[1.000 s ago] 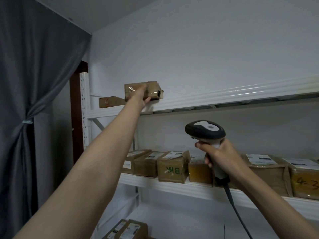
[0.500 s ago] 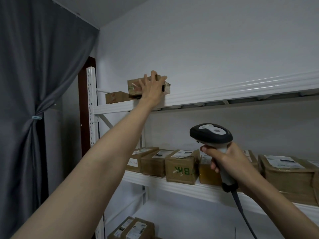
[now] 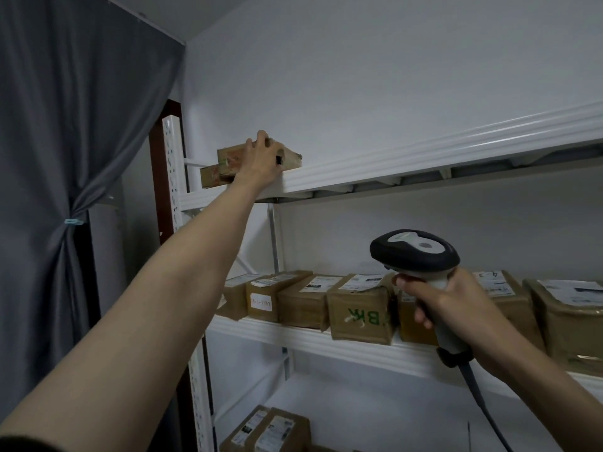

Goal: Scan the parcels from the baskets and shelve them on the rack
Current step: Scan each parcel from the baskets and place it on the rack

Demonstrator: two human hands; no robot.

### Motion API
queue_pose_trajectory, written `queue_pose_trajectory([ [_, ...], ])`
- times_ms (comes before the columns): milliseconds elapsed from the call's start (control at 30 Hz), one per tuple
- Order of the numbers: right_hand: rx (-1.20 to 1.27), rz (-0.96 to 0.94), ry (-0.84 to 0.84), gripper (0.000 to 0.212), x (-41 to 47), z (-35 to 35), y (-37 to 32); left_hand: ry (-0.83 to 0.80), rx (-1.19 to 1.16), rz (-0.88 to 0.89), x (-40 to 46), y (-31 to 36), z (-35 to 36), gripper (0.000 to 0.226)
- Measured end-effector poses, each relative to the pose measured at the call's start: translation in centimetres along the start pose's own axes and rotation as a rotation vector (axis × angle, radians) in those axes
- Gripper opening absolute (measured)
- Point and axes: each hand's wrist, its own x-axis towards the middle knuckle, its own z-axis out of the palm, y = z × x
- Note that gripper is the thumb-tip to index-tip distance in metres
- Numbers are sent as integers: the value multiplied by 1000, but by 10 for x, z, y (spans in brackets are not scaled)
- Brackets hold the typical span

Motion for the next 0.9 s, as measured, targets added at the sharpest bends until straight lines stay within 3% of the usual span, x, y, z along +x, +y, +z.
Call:
queue_pose_trajectory([
  [233,40,6,2,17,-9,4,-6,-21,31,-42,17,-23,20,40],
  [767,30,24,14,24,-20,5,-20,-281,34,-193,18,-44,23,56],
  [900,29,31,16,21,-24,5,-19,-261,-16,-206,18,-50,27,57],
])
